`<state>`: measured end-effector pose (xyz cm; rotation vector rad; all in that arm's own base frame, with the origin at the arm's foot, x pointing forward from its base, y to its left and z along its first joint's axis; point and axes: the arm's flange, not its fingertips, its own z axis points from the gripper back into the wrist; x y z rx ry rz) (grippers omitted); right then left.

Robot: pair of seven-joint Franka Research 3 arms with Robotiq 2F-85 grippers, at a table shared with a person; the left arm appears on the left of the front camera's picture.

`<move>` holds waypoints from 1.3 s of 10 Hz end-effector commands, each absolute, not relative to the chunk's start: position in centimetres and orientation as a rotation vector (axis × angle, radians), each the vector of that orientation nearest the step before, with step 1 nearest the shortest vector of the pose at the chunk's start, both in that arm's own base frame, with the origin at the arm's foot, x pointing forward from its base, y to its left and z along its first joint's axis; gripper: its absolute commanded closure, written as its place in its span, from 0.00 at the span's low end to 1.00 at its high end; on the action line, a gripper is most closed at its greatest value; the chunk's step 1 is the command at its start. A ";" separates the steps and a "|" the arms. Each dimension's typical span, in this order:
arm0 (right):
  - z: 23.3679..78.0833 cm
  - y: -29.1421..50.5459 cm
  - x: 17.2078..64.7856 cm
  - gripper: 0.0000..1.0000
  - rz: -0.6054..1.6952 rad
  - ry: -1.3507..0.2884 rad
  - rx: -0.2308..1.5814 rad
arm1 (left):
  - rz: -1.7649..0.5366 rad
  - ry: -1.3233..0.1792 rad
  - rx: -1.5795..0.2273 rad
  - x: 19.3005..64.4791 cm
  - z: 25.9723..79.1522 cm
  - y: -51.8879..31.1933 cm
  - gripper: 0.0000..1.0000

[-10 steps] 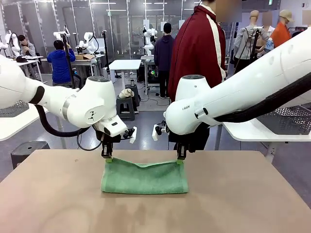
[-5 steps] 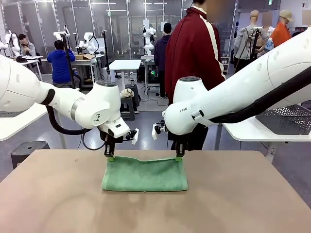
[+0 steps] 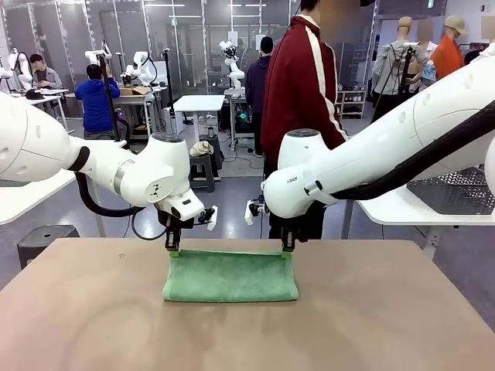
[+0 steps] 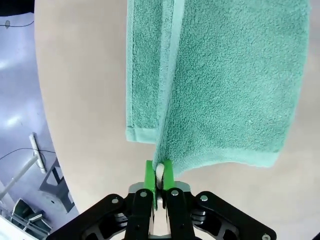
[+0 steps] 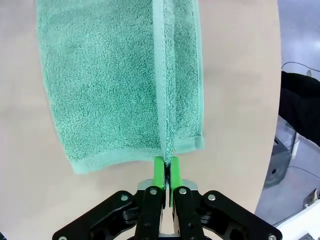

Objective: Fold the towels and place them in the basket.
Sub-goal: When a person lays out a Towel with hook on the table, fold it in half twice.

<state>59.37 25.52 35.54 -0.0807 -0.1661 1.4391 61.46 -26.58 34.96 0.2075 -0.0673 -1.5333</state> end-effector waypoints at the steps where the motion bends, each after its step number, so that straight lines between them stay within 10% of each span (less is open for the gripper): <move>1: 35.1 25.6 59.8 0.95 1.439 -0.201 -0.106 | -1.514 -0.090 0.216 62.3 34.2 -26.4 0.93; 9: 37.4 24.8 58.6 0.26 1.411 -0.248 -0.042 | -1.475 -0.214 0.236 61.6 36.2 -24.1 0.24; 13: 47.8 22.6 49.7 0.26 0.919 -0.178 0.176 | -1.495 -0.258 -0.056 55.3 46.4 -17.0 0.24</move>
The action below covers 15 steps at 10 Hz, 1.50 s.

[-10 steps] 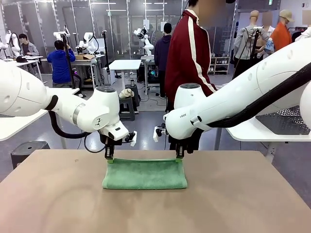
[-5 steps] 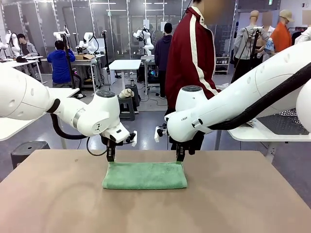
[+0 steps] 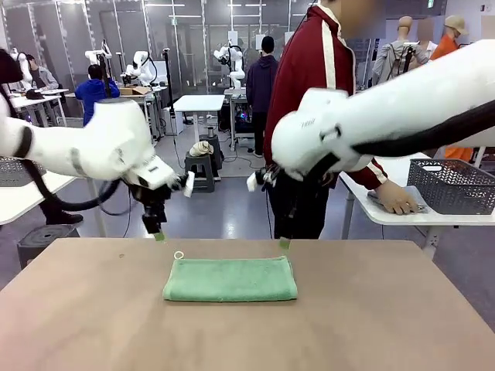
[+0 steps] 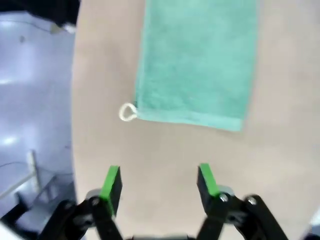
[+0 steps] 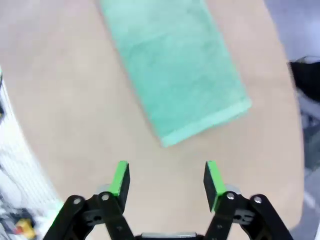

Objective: Fold the towels and place them in the basket.
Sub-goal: When a person lays out a Towel with hook on the table, fold it in half twice.

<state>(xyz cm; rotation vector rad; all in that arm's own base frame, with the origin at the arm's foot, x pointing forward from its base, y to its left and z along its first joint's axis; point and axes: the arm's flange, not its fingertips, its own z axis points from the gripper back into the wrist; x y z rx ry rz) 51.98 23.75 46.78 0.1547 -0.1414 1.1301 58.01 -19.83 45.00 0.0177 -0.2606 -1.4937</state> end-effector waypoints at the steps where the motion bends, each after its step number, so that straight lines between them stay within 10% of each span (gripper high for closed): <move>1: 49.0 22.2 47.7 0.26 0.793 -0.192 0.236 | -1.507 -0.305 -0.095 53.8 47.6 -15.5 0.24; 5: 48.2 20.7 42.7 0.26 0.258 -0.111 0.284 | -1.496 -0.542 -0.282 51.1 47.8 -9.1 0.24; 15: 49.0 19.8 43.6 0.26 0.368 -0.093 0.256 | -1.416 -0.813 -0.655 51.4 41.7 -1.0 0.24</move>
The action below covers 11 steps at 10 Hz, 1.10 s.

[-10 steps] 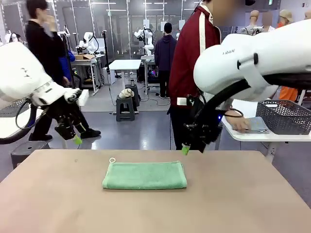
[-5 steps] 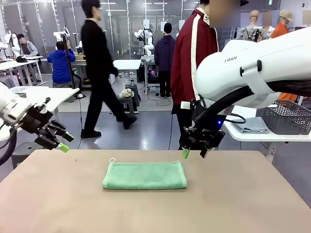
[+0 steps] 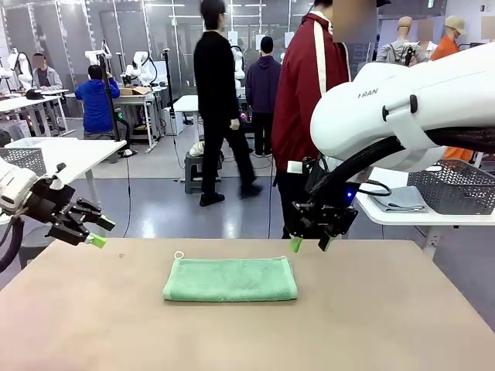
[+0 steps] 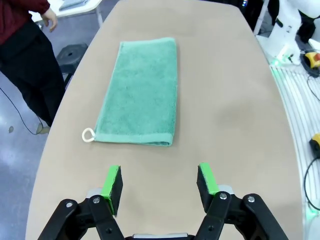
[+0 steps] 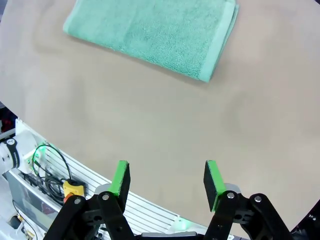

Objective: Fold the towels and place them in the basket.
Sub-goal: When a person lays out a Towel with hook on the table, fold it in half twice.

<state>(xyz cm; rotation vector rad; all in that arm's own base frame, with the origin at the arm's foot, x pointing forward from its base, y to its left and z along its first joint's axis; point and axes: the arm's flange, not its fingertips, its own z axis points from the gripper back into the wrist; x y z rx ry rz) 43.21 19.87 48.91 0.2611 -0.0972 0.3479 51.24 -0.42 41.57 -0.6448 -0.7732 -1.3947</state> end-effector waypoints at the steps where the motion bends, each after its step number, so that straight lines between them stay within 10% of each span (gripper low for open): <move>1: 49.0 19.8 43.6 0.26 0.368 -0.093 0.256 | -1.387 -0.760 -0.640 51.2 41.5 0.1 0.24; 11: 40.2 24.8 49.5 0.26 0.049 -0.188 0.056 | -1.387 -0.760 -0.640 51.2 41.5 0.1 0.24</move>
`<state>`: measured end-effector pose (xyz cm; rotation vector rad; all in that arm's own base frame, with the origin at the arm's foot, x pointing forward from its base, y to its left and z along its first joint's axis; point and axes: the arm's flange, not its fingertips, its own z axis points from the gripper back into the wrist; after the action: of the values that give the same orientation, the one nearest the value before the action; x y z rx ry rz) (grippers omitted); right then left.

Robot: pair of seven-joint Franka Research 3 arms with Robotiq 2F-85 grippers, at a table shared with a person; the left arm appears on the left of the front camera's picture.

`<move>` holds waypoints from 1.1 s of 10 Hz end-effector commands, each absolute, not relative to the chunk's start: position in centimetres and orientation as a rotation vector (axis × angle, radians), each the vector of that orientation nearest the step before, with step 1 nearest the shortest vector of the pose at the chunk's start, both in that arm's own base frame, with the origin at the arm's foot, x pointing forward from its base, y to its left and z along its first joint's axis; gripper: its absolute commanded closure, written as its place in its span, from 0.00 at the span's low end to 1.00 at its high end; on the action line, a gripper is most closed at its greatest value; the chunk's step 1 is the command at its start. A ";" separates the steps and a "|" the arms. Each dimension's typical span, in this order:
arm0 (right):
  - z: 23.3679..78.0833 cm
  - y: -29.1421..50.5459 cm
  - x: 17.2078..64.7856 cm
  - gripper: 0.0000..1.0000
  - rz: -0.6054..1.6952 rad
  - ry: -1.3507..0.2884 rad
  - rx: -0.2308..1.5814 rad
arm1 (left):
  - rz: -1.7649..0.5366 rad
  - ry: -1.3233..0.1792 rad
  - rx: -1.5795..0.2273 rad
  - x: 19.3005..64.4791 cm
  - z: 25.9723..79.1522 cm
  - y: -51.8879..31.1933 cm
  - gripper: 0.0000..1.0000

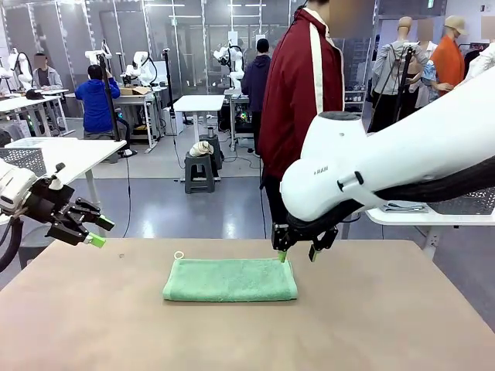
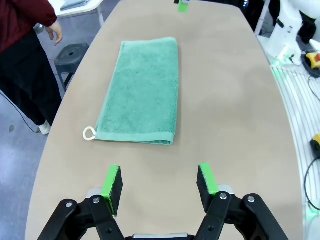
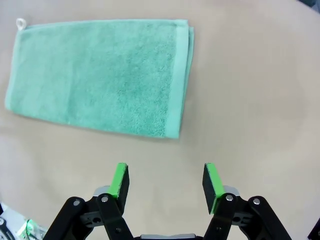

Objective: Fold the towels and place them in the basket.
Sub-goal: When a person lays out a Towel with hook on the table, fold it in half twice.

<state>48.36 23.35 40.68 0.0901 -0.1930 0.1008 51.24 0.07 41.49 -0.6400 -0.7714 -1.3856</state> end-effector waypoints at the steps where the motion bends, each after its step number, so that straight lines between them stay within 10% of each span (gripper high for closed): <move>1: 39.4 25.1 49.9 0.26 0.031 -0.167 0.049 | -1.387 -0.760 -0.640 51.2 41.5 0.1 0.24; 11: 32.0 25.3 55.9 0.26 -0.100 -0.208 0.054 | -1.387 -0.760 -0.640 51.2 41.5 0.1 0.24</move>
<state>55.33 24.21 32.49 0.0828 -0.1669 -0.0506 51.24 0.07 41.46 -0.6404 -0.7708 -1.3854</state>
